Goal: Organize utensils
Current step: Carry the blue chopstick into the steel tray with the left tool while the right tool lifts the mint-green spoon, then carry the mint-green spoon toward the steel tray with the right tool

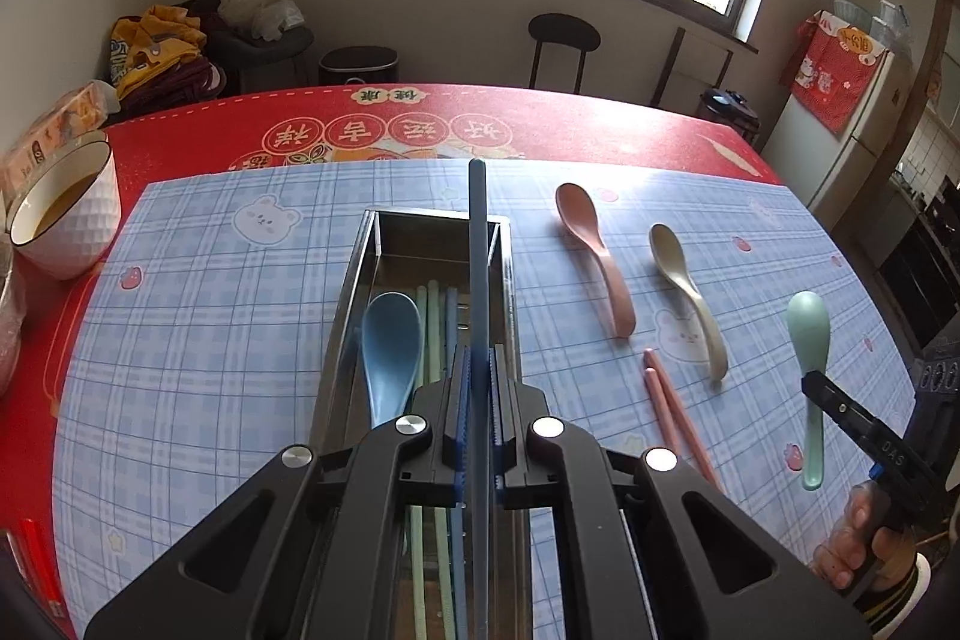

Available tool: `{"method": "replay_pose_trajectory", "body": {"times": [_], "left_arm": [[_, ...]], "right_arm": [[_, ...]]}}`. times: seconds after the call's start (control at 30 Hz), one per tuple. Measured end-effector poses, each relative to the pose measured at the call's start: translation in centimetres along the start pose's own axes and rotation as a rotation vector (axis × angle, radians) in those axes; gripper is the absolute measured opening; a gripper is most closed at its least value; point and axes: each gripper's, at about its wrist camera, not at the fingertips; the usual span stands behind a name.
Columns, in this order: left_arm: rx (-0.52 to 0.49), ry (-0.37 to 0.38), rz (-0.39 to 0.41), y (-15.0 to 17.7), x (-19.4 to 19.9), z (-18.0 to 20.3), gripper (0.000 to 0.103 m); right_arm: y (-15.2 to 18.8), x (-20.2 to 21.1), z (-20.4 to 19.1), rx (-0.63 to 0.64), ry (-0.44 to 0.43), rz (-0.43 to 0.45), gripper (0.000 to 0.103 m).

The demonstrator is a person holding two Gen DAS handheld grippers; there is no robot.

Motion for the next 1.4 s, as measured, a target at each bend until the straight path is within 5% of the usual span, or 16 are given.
{"method": "replay_pose_trajectory", "body": {"times": [0.5, 0.83, 1.4], "left_arm": [[-0.047, -0.019, -0.173, 1.6, -5.0, -0.2, 0.006], [-0.086, -0.033, -0.068, 1.8, -0.1, 0.4, 0.024], [-0.071, -0.169, 0.015, 7.3, 7.4, -4.9, 0.031]], "right_arm": [[-0.1, -0.2, 0.3, -0.011, -0.016, -0.012, 0.007], [-0.3, -0.3, 0.9, -0.033, -0.029, -0.028, 0.007], [-0.7, -2.2, -2.6, 0.092, 0.089, -0.096, 0.007]]}}
Point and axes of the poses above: each gripper's, at about its wrist camera, not at the fingertips, and x roughly against the way its jaws point, z to its right, y to its underside, and after that the axes turned 6 degrees about z, right-handed
